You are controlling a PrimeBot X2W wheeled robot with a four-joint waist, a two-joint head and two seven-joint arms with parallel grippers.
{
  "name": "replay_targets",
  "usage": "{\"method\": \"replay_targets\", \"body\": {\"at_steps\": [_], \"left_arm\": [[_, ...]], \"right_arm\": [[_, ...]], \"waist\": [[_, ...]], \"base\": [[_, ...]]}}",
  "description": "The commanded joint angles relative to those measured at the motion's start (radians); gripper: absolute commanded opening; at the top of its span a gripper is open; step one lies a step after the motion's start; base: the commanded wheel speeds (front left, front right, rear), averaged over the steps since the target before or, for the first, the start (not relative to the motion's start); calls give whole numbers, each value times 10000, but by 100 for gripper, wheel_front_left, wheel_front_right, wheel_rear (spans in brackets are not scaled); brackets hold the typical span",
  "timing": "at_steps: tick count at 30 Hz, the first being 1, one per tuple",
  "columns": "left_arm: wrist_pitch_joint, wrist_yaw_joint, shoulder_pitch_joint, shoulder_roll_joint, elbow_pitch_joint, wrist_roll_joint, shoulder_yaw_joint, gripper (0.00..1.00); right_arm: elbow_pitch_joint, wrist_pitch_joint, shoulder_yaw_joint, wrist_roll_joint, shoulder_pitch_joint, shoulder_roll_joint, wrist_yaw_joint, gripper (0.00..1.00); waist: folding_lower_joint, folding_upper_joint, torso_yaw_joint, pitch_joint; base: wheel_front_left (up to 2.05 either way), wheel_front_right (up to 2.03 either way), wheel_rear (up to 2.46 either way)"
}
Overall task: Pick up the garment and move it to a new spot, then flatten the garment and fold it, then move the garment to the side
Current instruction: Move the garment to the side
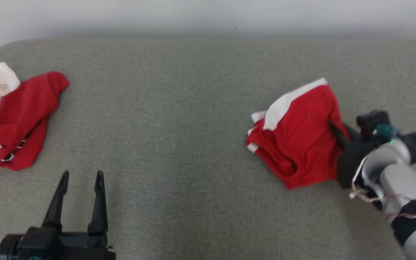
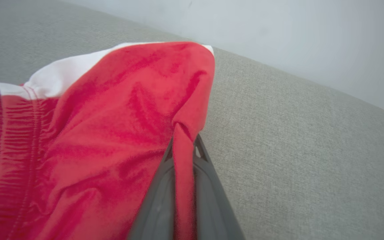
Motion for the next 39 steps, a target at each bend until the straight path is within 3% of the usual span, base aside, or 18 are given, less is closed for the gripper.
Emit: {"method": "replay_targets", "body": {"at_steps": [1, 7, 18, 28, 39], "left_arm": [[-31, -14, -282, 39, -197, 134, -19, 100], [-31, 30, -671, 313, -1011, 347, 158, 100], [537, 70, -1083, 1362, -2584, 759, 529, 100], [1193, 52, -1053, 1838, -3633, 848, 606, 100], [1453, 140, -886, 2040, -4222, 781, 735, 100]], "right_arm": [[-76, -60, 79, 144, -336, -320, -21, 0], [-304, -128, 750, 400, -1560, -1111, -21, 0], [221, -770, 1358, 776, -3442, -1471, -21, 0], [1065, -985, 2046, 1014, -4875, -2210, -21, 0], [2078, -1019, 2613, 1155, -6385, -2860, -21, 0]], "waist": [[-1, -1, -451, 809], [-1, -1, -1333, 1949], [-1, -1, -3195, 3489], [-1, -1, -3665, 4074], [-1, -1, -3702, 4333]], "base": [[0, 0, 0], [0, 0, 0], [0, 0, 0], [0, 0, 0], [0, 0, 0]]}}
